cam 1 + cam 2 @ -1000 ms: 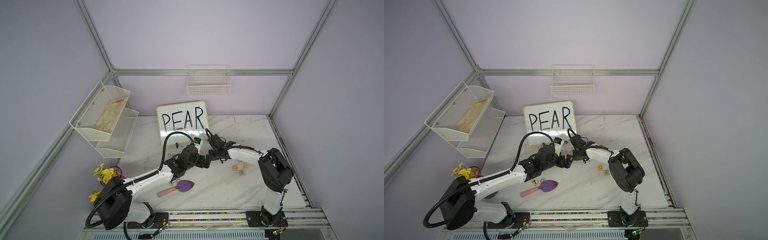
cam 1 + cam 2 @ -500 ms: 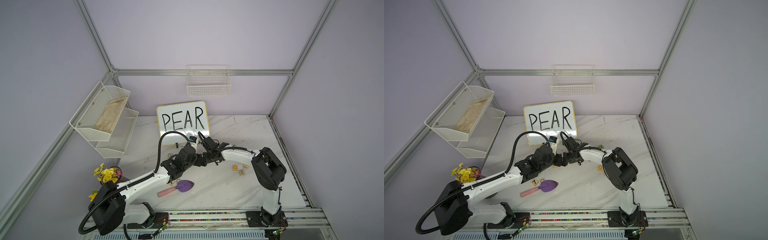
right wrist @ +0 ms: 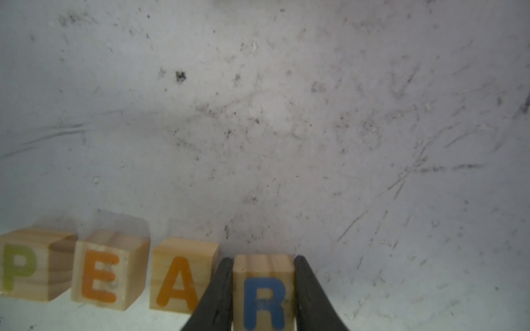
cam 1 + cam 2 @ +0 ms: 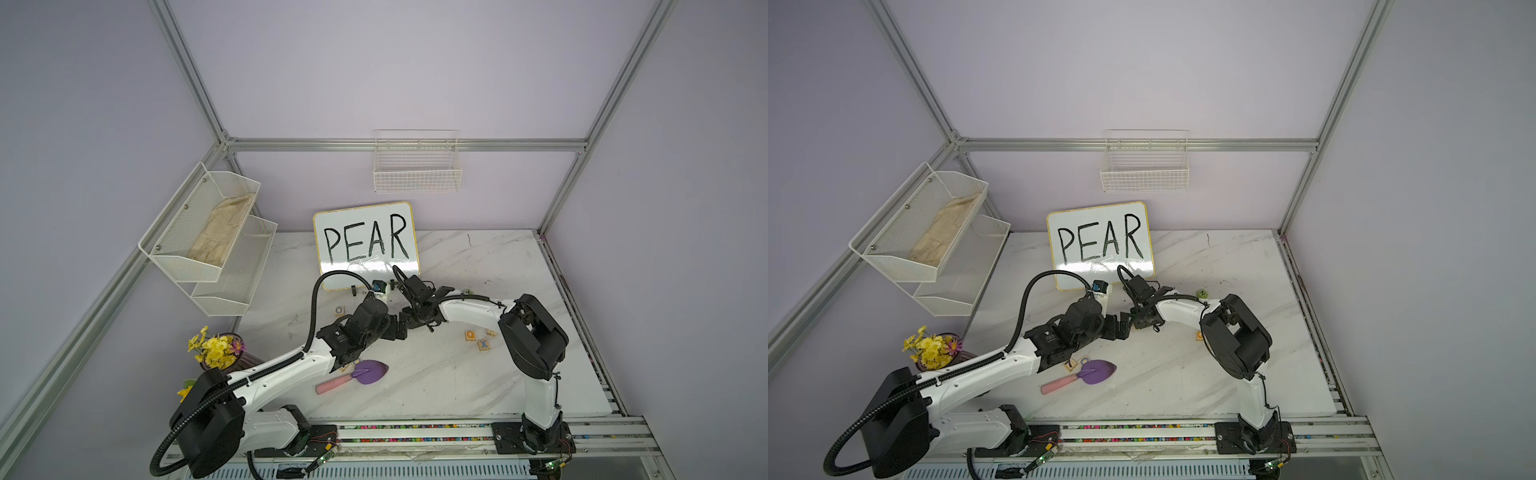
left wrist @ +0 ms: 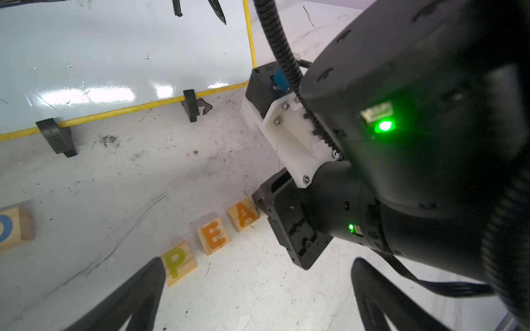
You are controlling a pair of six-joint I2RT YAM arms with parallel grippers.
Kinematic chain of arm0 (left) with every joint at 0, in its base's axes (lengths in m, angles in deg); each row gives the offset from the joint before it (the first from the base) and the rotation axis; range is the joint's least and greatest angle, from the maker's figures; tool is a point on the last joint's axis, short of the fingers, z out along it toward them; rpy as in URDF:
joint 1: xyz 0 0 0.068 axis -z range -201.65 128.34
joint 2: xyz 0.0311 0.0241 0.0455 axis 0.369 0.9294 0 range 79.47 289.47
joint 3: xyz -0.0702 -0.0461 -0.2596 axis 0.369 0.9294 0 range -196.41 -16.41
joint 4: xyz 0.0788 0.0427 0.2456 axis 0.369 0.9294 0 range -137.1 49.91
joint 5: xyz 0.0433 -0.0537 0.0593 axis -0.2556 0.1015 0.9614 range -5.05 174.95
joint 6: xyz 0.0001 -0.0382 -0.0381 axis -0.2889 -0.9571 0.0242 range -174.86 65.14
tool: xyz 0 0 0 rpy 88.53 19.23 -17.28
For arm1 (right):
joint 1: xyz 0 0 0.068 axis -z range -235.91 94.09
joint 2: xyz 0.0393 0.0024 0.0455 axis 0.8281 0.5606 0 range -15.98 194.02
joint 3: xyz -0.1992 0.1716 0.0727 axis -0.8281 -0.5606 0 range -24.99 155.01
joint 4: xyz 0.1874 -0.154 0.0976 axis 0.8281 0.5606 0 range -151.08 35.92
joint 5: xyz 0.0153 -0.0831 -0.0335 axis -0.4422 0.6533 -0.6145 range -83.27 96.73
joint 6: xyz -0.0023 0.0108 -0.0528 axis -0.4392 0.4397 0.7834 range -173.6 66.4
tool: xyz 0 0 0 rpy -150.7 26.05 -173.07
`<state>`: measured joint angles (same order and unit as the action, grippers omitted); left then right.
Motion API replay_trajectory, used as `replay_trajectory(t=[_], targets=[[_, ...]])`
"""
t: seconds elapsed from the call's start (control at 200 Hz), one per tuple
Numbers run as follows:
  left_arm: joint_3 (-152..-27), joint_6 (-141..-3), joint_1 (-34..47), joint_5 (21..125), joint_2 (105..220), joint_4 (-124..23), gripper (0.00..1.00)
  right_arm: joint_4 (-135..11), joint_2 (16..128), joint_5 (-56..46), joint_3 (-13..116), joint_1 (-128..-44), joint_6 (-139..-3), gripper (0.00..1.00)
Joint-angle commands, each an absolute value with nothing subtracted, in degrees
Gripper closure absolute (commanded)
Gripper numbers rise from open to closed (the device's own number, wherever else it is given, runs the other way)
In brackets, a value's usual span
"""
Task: Spell the uppercase word “pear” with letter blocks
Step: Place the letter block at the center of the board.
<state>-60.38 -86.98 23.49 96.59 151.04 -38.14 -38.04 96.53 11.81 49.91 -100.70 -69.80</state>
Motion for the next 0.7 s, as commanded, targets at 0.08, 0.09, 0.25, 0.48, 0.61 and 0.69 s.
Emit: replay_trajectory(t=[0.08,0.09,0.25,0.48,0.61,0.69], targets=[[-58.12,-88.26,23.61,97.6,149.94,-39.02,0.0,-36.56,97.57,12.42,51.43,-101.08,-69.81,0.67],[-58.08,-88.26,23.65,97.6,149.98,-39.08,0.0,-36.56,97.64,12.37,51.47,-101.08,-69.78,0.67],[-58.3,-88.17,23.68,97.6,150.29,-39.15,0.0,-36.45,98.18,12.44,51.83,-101.08,-69.77,0.67],[-58.42,-88.1,23.64,97.69,150.49,-39.13,0.0,-36.05,98.34,12.62,51.76,-101.09,-69.85,0.67],[-58.51,-88.08,23.63,97.61,150.7,-39.27,0.0,-36.19,98.27,12.75,51.66,-101.08,-69.85,0.67],[-58.69,-88.08,23.64,97.6,150.84,-39.31,0.0,-36.21,98.45,12.73,51.75,-101.08,-69.94,0.67]])
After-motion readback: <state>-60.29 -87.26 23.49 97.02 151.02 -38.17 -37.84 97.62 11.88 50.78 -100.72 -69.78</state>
